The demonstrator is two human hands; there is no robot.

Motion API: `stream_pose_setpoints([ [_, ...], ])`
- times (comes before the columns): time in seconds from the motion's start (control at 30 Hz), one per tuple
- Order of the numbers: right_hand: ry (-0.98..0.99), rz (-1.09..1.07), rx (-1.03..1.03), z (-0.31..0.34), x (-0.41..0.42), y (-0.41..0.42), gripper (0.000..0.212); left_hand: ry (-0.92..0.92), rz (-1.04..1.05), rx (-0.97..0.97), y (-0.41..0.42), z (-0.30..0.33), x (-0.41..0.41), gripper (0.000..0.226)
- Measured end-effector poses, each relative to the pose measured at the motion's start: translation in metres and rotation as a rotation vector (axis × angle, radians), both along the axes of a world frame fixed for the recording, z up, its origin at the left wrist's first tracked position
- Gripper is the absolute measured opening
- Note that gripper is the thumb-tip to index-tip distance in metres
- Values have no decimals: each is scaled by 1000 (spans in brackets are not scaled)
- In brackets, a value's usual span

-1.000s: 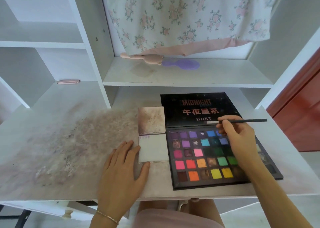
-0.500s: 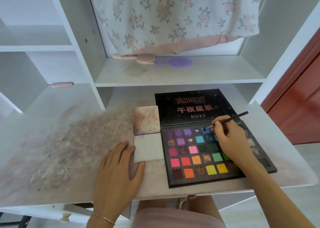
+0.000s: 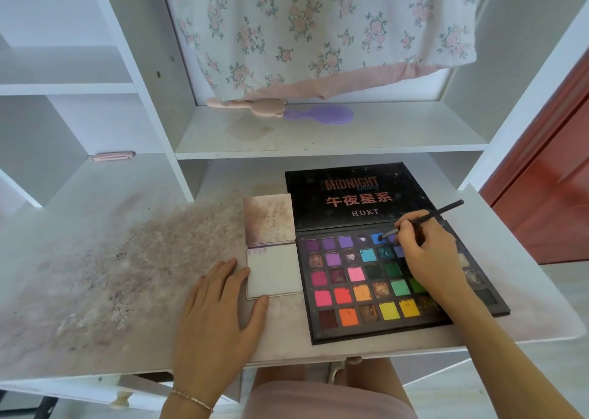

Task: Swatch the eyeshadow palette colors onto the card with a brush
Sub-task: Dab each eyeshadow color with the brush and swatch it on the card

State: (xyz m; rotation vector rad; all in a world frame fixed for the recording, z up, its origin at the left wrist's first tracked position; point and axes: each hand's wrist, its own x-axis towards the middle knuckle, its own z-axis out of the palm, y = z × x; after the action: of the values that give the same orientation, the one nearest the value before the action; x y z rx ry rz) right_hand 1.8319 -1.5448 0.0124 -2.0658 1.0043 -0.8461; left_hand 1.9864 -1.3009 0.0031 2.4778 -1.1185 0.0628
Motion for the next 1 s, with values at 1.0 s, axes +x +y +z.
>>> stream_pose_setpoints([
  [1.0,-147,398,189,10,94,76,14,-53,-14,3,0,0,1,52],
])
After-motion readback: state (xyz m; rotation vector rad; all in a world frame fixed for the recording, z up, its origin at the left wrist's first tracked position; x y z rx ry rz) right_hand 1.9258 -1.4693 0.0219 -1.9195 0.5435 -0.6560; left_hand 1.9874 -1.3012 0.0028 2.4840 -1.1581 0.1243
